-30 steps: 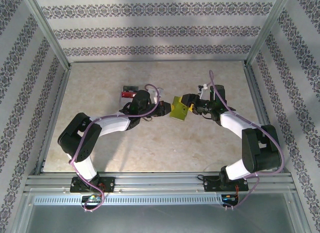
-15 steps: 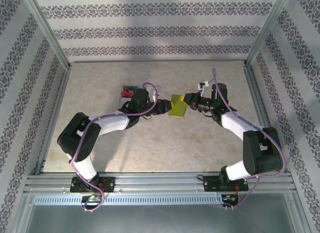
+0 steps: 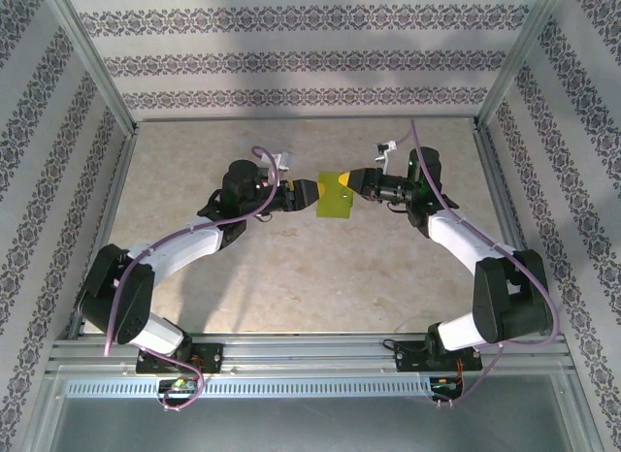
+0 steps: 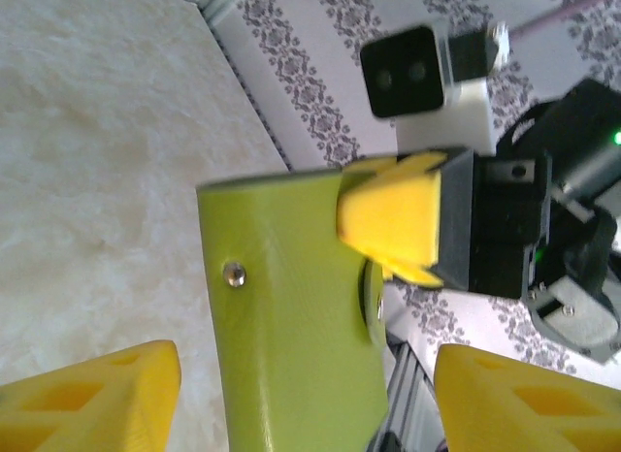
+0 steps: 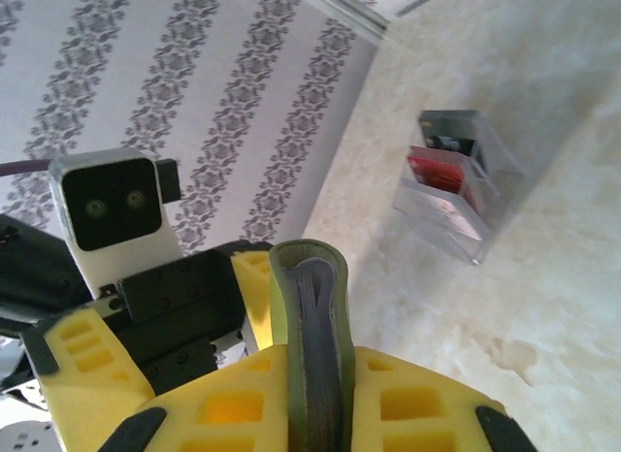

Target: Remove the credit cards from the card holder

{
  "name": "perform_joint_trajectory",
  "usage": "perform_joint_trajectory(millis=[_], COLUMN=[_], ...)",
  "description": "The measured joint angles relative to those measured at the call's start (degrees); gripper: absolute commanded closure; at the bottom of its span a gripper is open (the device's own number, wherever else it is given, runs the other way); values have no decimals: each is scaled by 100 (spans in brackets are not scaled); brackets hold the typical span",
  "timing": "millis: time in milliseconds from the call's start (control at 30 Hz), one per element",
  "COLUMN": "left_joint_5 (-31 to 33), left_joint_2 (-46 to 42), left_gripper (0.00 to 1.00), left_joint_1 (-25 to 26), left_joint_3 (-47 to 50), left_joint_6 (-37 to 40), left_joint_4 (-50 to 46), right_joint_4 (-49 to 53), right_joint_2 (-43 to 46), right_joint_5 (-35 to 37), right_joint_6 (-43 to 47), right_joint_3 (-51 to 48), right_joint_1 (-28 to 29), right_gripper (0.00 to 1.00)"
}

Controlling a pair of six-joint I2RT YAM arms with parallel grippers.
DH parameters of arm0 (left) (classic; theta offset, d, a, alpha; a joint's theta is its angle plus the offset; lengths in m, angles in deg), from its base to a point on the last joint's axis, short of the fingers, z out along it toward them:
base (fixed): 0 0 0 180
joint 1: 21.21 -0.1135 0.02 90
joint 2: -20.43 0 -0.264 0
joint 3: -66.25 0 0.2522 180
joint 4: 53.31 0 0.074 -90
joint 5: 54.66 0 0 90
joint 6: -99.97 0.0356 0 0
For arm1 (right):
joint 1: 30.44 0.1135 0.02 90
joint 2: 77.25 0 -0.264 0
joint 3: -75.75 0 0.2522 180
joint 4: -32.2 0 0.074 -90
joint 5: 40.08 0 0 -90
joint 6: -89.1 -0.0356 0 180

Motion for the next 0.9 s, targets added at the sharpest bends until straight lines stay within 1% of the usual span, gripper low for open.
perform_joint_trajectory(millis=[133, 267, 467, 633, 767, 800, 900], left_joint_5=[-177, -321, -638, -839, -885, -890, -914], left_joint_2=[-216, -240, -216, -164, -160, -157, -160], left_gripper=[33, 41, 50, 60, 74, 78, 89], left_joint_1=[0, 0, 0, 0, 0, 0, -2], left_joint_3=[-33, -66, -66, -63, -48, -33, 15], left_joint_6=[385, 614, 542, 413, 315, 273, 197], left_joint_4=[-479, -793, -660, -422, -310, -275, -149], right_joint_4=[-66, -87, -85, -87, -90, -90, -85], right_joint_2=[0, 0, 0, 0, 0, 0, 0], right_joint_5=[-229, -409, -570, -612, -614, -616, -608], right_joint_6=[57, 105, 146, 149, 149, 149, 164], right_joint_3=[208, 306, 339, 422, 479, 483, 485], right_joint_1=[44, 85, 160, 229, 267, 267, 264], right_gripper=[95, 95, 95, 94, 93, 92, 83])
